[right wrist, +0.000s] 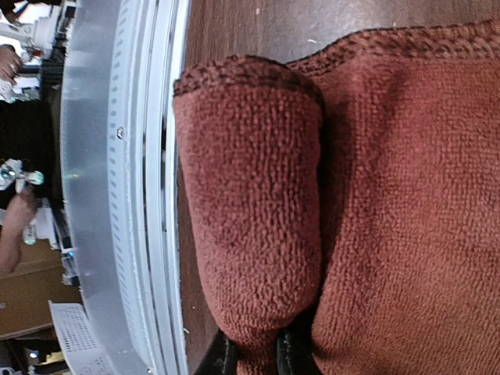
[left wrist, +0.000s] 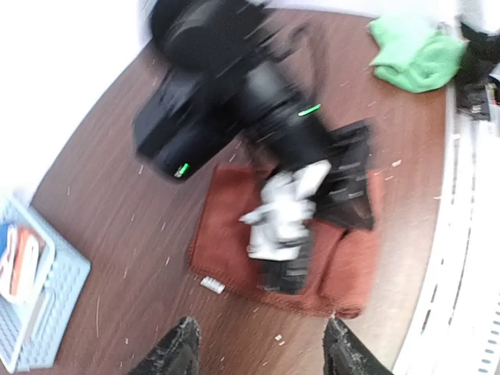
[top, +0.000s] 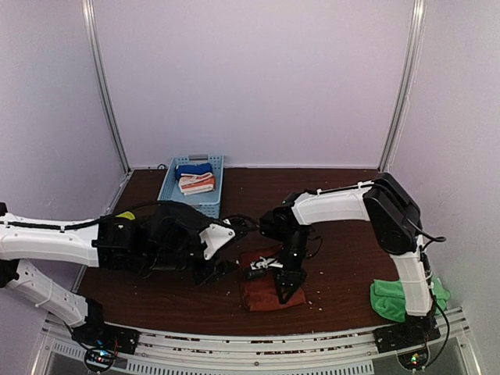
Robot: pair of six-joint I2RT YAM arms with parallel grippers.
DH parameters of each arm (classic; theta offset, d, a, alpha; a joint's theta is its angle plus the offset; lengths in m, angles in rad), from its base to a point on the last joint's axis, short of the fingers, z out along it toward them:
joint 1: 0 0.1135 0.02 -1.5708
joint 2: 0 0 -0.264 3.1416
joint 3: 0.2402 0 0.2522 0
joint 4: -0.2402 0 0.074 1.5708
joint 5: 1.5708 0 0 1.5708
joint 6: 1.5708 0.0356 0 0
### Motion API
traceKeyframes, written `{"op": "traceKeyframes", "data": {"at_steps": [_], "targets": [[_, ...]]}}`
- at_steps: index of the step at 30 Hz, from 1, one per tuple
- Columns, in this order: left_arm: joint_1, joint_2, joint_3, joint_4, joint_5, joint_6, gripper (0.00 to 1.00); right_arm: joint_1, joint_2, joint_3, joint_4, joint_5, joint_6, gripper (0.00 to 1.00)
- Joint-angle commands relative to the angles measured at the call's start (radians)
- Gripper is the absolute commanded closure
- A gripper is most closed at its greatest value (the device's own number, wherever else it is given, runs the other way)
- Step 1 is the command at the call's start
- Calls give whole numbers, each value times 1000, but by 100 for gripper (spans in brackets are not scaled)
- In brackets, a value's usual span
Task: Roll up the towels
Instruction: Roll the towel at the center of the board.
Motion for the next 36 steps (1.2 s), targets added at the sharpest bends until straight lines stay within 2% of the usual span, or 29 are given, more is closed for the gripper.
{"op": "traceKeyframes", "data": {"at_steps": [1,3,6,11,16,20,27,34,36], "targets": [[-83,57,13,16,-79,88,43,-48,139,48,-94,11,-48,93],[-154,125,39,14,-118,129,42,-52,168,62,-92,16,-31,93],[-196,248,94,20,-128,170,41,-53,191,77,-75,19,1,94],[-205,438,167,38,-181,215,39,-53,190,87,-55,26,28,94],[-205,535,173,107,-233,280,37,-53,191,76,-46,17,31,94],[-205,601,198,136,-202,302,38,-53,192,71,-40,10,34,94],[-205,638,213,156,-154,299,57,-53,188,72,-40,3,38,95],[-205,643,222,152,-111,267,80,-52,188,63,-38,-6,41,95],[-203,645,221,152,-88,246,85,-54,180,71,-66,-19,17,91]]}}
